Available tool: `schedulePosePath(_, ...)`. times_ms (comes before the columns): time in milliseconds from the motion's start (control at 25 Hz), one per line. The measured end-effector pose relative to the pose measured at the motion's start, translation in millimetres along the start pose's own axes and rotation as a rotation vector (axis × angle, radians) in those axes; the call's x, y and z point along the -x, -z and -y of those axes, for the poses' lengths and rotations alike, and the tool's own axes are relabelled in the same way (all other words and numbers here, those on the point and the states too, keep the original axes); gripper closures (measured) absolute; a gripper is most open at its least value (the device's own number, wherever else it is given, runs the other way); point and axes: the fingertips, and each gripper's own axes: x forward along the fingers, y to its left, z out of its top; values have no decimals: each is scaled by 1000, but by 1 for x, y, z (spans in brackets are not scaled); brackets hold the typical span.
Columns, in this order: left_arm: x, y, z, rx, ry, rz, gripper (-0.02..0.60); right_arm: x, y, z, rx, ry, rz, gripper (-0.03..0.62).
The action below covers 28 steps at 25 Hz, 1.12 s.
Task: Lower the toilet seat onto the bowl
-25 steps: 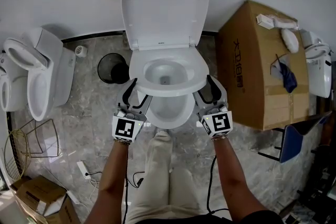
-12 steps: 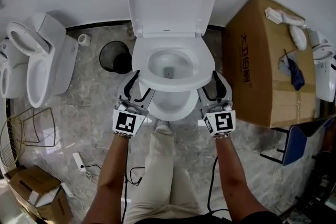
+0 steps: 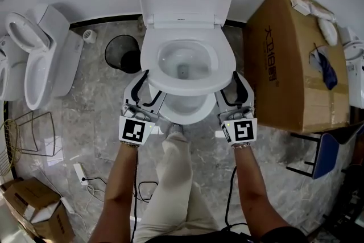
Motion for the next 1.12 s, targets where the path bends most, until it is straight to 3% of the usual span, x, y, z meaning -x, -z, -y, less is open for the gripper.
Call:
schedulePosePath(160, 11, 15, 10, -23, 0, 19, 341, 12, 16, -8, 31, 0, 16, 342)
schedulePosePath(280, 21, 32, 18, -221, 57, -35, 339, 20, 29, -16, 50, 5, 25, 342)
schedulePosePath(320, 23, 37, 20, -219, 53, -32, 340, 22, 33, -18, 53, 8, 30, 342)
schedulePosePath(400, 27, 41, 22, -109, 12, 14, 339, 26, 40, -20, 61, 12, 39, 342)
schedulePosePath(440, 29, 46, 24, -155, 26, -2, 339, 28, 44, -22, 65, 14, 42, 342)
schedulePosePath(520, 34, 58, 31, -342, 88, -71, 337, 33, 49, -24, 72, 18, 50, 342)
schedulePosePath(560, 35, 62, 33, -382, 99, -82, 337, 34, 51, -26, 70, 23, 58, 342)
schedulePosePath(1120, 62, 122, 51, -423, 75, -59, 336, 59, 106, -44, 84, 85, 150, 342)
